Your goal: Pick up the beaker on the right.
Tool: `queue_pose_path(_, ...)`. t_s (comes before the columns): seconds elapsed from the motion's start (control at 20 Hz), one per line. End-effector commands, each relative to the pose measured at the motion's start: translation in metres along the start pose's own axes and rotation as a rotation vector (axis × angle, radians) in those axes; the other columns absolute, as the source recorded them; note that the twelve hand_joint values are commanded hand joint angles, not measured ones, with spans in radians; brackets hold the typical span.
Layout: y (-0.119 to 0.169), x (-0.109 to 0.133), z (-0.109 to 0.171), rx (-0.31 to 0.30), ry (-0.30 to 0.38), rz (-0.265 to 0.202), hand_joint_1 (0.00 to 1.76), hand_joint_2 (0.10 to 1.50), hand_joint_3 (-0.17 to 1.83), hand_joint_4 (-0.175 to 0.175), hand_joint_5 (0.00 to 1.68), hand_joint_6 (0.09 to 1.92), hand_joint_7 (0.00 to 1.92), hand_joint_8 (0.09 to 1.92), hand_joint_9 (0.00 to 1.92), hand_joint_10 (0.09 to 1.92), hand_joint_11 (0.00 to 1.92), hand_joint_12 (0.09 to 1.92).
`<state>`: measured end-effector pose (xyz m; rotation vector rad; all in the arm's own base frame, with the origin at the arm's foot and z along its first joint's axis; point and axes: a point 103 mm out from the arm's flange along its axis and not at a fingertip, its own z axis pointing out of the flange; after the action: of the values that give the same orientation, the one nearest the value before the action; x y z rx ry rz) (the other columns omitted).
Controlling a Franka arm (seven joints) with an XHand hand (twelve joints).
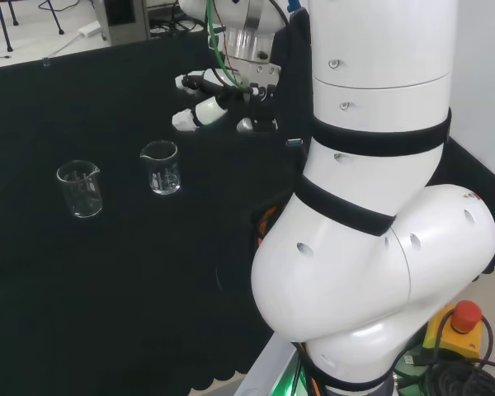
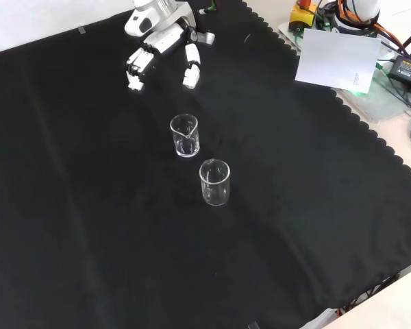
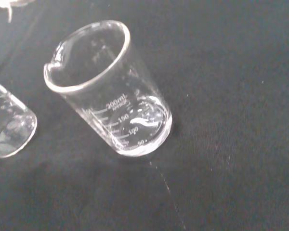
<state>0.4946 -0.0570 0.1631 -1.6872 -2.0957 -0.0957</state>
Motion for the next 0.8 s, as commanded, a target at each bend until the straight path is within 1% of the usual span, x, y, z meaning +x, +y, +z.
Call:
queue_pose_path(0.05,-0.001,-0.005,0.016,0.01,0.022,-0.051,0.58,0.6,0.44,-0.02,0.15,0.09,0.12,0.59,0.22,0.7,0.0,1.02)
queue_pose_path(0.25,-0.004,-0.008,0.027,0.006,0.056,-0.092,0.58,0.59,0.43,-0.02,0.15,0.09,0.12,0.59,0.21,0.69,0.0,0.99)
queue_pose_path(0.35,-0.004,-0.008,0.036,0.018,0.064,-0.107,0.6,0.59,0.42,-0.02,0.15,0.09,0.11,0.57,0.2,0.68,0.0,0.96)
queue_pose_path(0.55,-0.003,-0.007,0.048,0.017,0.063,-0.117,0.65,0.59,0.41,-0.02,0.15,0.09,0.04,0.54,0.15,0.66,0.0,0.86)
queue_pose_path(0.8,0.005,-0.005,0.059,0.018,0.078,-0.111,0.78,0.58,0.42,-0.024,0.12,0.09,0.0,0.51,0.1,0.66,0.0,0.78)
